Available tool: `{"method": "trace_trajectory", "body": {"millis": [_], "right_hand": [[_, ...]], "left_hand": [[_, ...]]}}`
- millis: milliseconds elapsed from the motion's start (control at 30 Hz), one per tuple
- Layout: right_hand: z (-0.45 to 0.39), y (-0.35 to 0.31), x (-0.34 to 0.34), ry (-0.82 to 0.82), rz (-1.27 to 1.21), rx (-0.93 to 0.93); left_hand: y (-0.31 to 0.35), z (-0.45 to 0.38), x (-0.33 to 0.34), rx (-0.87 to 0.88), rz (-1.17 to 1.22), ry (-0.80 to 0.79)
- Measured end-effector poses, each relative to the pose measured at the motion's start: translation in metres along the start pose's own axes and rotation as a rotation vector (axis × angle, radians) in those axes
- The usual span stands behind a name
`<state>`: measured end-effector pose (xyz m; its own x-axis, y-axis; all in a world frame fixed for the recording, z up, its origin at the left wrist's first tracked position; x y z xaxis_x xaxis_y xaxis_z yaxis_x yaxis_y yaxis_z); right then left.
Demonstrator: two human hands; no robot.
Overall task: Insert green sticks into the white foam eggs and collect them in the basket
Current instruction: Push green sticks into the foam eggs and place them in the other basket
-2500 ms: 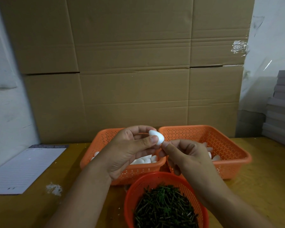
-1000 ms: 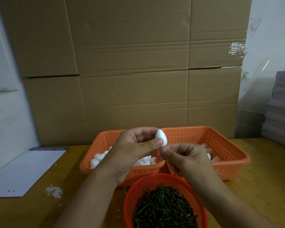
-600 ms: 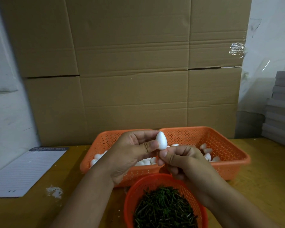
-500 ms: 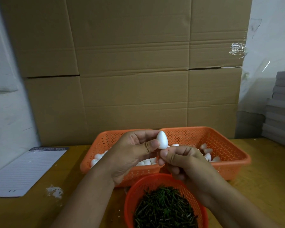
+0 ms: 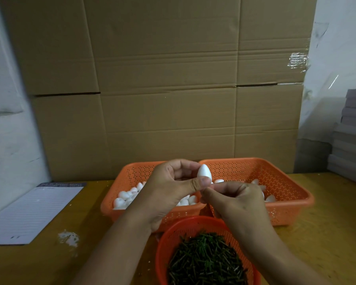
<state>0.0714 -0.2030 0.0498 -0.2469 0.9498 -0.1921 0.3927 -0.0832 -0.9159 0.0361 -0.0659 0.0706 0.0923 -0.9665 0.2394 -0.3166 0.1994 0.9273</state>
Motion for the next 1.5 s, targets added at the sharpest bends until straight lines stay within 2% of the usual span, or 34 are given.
{"method": "trace_trajectory", "body": {"millis": [400,633,867,1333,1400,1500], "right_hand": [[0.006,-0.010,-0.006,0.139,0.086,-0.161],[0.001,-0.006,-0.003,0.045,-0.004,-0.116],[0.000,0.001,0.010,-0.137,-0.114,-0.030],[-0.003,0.004,0.006,-0.115,-0.225,0.000],[-0.007,0.004,0.002,-0.125,-0.209,-0.001],[-0.020,0.001,-0.016,-0.124,-0.002,-0.024]], "left_hand": [[-0.002,0.000,0.005,0.015,0.057,0.013],[-0.005,-0.003,0.001,0.002,0.090,0.006],[-0.012,-0.005,-0.002,-0.089,0.172,-0.076],[-0.008,-0.008,-0.007,-0.018,0.203,-0.056],[-0.002,-0.011,-0.022,0.061,0.024,0.028],[0.012,-0.016,-0.059,0.230,-0.602,0.252]]}}
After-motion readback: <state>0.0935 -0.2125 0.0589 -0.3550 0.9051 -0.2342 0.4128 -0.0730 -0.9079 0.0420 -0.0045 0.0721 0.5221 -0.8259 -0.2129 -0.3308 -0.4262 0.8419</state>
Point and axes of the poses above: each hand's wrist, its own z-axis away from the middle knuckle, its own x-axis out of the palm, y = z × x, the point moved 8 cm from there along -z, towards the middle knuckle, and after that the axes turned 12 degrees about z, right-handed, at the moved point
